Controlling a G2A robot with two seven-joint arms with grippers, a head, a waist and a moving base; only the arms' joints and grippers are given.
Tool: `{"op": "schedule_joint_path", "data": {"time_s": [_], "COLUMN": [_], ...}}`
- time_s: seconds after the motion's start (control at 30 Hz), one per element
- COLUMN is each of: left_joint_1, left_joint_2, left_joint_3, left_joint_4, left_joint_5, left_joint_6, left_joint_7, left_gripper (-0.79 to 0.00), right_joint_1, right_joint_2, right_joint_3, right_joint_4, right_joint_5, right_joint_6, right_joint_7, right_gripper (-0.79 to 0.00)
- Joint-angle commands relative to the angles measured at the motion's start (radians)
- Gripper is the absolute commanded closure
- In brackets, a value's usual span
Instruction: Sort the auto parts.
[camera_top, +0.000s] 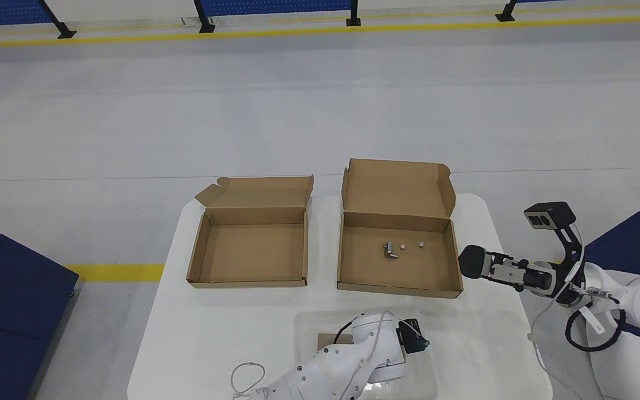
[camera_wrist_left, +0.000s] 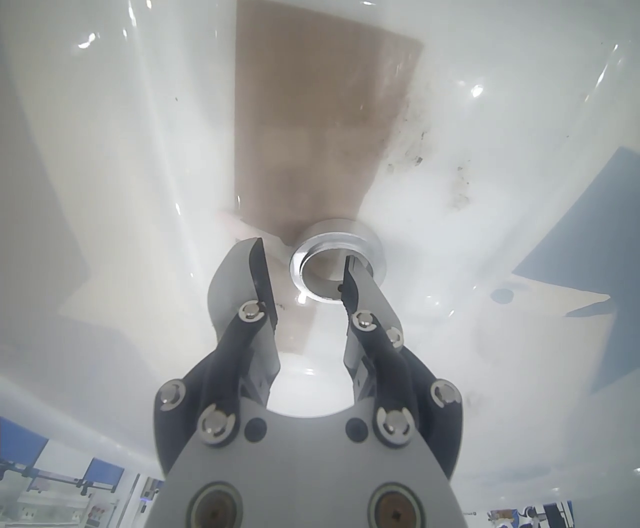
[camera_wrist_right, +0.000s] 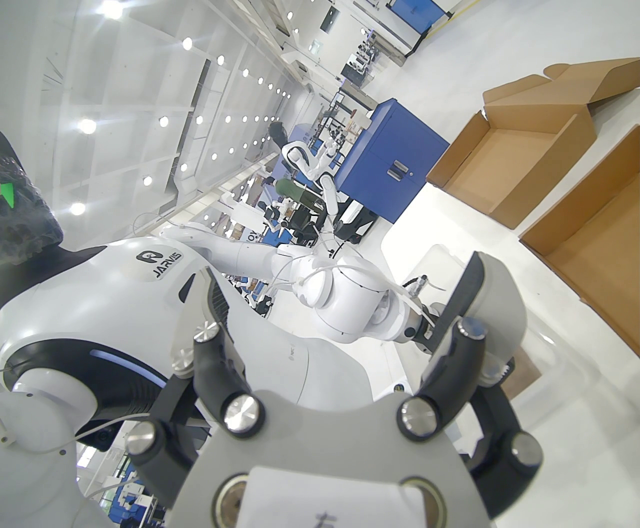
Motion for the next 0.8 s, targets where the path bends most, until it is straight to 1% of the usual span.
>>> {"op": "schedule_joint_path", "data": {"time_s": [0.0, 0.2, 0.77], "left_joint_1": [0.001, -0.004, -0.018], "left_joint_2": [-0.001, -0.005, -0.019], "left_joint_3": [0.000, -0.001, 0.006], "left_joint_4": [0.001, 0.005, 0.048], "left_joint_5": [0.004, 0.015, -0.001], "left_joint_6": [0.010, 0.024, 0.000], "left_joint_7": [0.005, 0.008, 0.000], "left_gripper": [-0.283, -0.286, -0.289], "right_joint_1": [0.000, 0.000, 0.000], "right_joint_2": [0.000, 0.000, 0.000], "right_joint_3": [0.000, 0.000, 0.000], "right_joint_4": [0.000, 0.000, 0.000], "right_joint_5": [0.000, 0.000, 0.000], "right_joint_6": [0.000, 0.000, 0.000], "right_joint_7": [0.000, 0.000, 0.000], "right_gripper": [-0.785, -0.785, -0.785]}}
